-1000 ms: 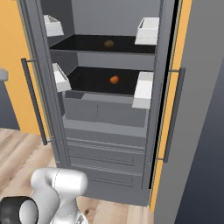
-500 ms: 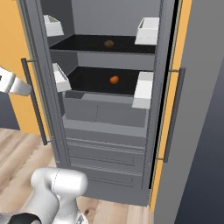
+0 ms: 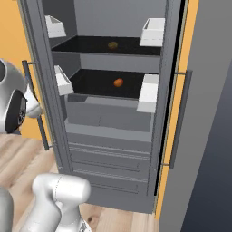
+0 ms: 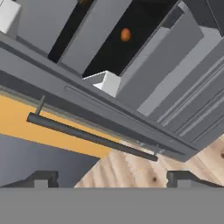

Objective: Retrieve the kiwi and mango from the fridge and place them into the bowl on the dining table.

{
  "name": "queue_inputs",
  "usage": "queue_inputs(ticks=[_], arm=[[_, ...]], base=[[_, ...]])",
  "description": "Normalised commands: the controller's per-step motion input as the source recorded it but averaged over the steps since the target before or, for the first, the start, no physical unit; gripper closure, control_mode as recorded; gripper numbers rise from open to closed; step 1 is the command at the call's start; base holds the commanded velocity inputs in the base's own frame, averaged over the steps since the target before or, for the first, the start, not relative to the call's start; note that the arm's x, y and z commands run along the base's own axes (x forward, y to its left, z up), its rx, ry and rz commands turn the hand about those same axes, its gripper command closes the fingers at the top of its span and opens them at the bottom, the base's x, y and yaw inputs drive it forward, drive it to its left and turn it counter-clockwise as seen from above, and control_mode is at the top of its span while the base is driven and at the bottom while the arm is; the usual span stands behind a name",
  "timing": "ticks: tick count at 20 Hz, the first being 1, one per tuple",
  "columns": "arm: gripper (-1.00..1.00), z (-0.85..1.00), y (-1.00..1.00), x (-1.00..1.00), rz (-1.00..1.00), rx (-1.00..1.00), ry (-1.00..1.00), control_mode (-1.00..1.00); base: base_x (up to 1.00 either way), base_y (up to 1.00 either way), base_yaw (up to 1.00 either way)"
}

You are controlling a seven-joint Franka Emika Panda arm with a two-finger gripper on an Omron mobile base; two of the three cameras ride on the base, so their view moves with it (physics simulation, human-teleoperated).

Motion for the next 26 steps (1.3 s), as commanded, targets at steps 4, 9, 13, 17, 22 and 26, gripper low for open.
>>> queue_inputs(ticks=[4, 9, 13, 17, 22, 26], arm=[[-1.00, 0.13, -0.32, 0.00, 0.02, 0.46, 0.09, -1.00], [-1.00, -0.01, -0.23, 0.03, 0.08, 0.25, 0.02, -1.00], [-1.00, -0.09, 0.01, 0.24, 0.01, 0.11, -0.10, -1.00], [-1.00, 0.01, 0.00, 0.34, 0.00, 0.12, -0.02, -1.00], [-1.00, 0.13, 0.00, 0.47, -0.04, 0.05, 0.08, -1.00], [-1.00, 0.21, 0.00, 0.56, -0.03, 0.02, 0.15, -1.00]], base=[[0.00, 0.00, 0.00], [0.00, 0.00, 0.00], [0.00, 0.00, 0.00], [0.00, 0.00, 0.00], [0.00, 0.00, 0.00], [0.00, 0.00, 0.00]])
